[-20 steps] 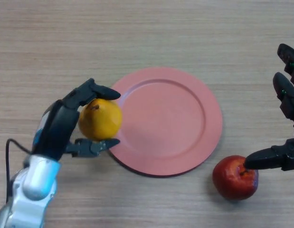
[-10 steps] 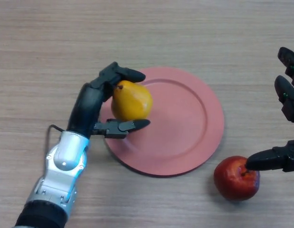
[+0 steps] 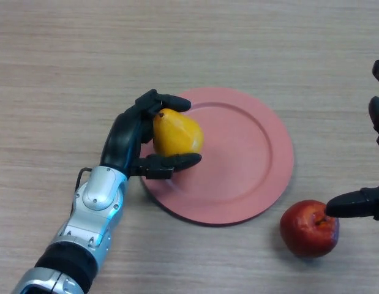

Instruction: Pick up the yellow pear and place it on the plate

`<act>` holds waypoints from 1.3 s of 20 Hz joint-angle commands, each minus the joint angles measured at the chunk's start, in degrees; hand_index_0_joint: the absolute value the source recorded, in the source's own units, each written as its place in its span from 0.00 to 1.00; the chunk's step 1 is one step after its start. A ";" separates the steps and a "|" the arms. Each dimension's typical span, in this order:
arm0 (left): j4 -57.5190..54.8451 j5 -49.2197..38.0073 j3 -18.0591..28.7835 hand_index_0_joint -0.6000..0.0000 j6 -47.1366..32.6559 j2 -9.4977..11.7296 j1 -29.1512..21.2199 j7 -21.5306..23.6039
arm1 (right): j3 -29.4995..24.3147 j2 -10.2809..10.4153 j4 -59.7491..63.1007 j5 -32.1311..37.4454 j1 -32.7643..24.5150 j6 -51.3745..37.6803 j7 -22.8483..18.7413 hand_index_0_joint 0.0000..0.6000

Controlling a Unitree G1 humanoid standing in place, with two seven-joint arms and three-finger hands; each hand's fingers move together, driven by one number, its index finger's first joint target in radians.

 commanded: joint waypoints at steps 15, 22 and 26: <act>-8.09 12.45 8.85 1.00 -0.10 0.97 -0.01 1.55 | -1.34 -1.43 -3.88 -0.81 -2.88 -6.65 -0.78 0.00; -34.84 5.53 16.01 1.00 19.03 0.97 8.92 -3.86 | -0.57 -1.23 -4.63 0.20 -3.07 -6.04 -1.50 0.00; -48.89 3.25 18.63 1.00 27.49 3.58 13.73 -5.56 | -0.62 -1.21 -3.69 1.30 -3.44 -6.38 -1.14 0.00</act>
